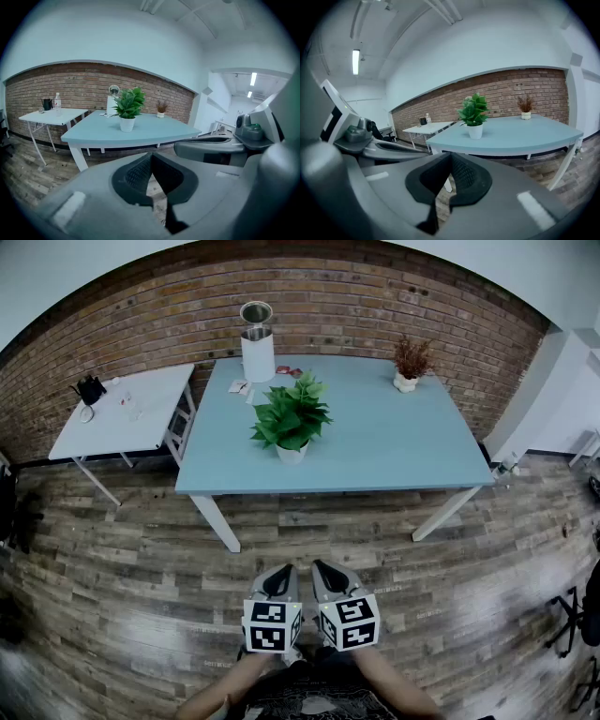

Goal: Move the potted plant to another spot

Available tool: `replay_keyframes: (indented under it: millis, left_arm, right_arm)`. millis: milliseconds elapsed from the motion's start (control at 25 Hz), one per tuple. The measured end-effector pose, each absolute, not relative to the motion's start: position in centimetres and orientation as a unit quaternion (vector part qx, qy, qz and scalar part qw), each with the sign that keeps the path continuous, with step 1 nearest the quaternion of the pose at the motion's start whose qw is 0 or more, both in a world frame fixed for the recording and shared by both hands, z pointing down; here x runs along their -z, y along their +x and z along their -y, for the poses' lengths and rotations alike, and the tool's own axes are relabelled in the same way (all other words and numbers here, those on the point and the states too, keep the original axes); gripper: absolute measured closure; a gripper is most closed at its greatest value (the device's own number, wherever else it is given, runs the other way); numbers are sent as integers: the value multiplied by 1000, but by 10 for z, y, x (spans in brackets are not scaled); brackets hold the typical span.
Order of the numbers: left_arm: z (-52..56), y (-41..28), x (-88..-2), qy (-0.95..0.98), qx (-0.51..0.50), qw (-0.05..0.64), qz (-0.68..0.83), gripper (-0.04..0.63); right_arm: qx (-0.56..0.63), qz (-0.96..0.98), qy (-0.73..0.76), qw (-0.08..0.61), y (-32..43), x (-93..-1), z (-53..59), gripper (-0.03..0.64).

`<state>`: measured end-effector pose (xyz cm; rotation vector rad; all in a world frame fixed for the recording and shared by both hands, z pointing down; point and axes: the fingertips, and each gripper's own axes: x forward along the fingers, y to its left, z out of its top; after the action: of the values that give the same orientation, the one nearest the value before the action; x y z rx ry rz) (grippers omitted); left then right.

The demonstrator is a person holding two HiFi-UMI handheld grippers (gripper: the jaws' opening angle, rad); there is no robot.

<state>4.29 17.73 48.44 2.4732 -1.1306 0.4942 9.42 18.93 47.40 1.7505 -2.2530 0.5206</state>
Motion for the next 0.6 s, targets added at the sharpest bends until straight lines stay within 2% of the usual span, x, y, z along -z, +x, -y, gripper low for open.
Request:
replay_keyframes:
  millis: [600]
  left_arm:
    - [-167,18,-486,877,-170,187,409,597]
  right_arm:
    - [-175,771,600,123,71,-479,-178,612]
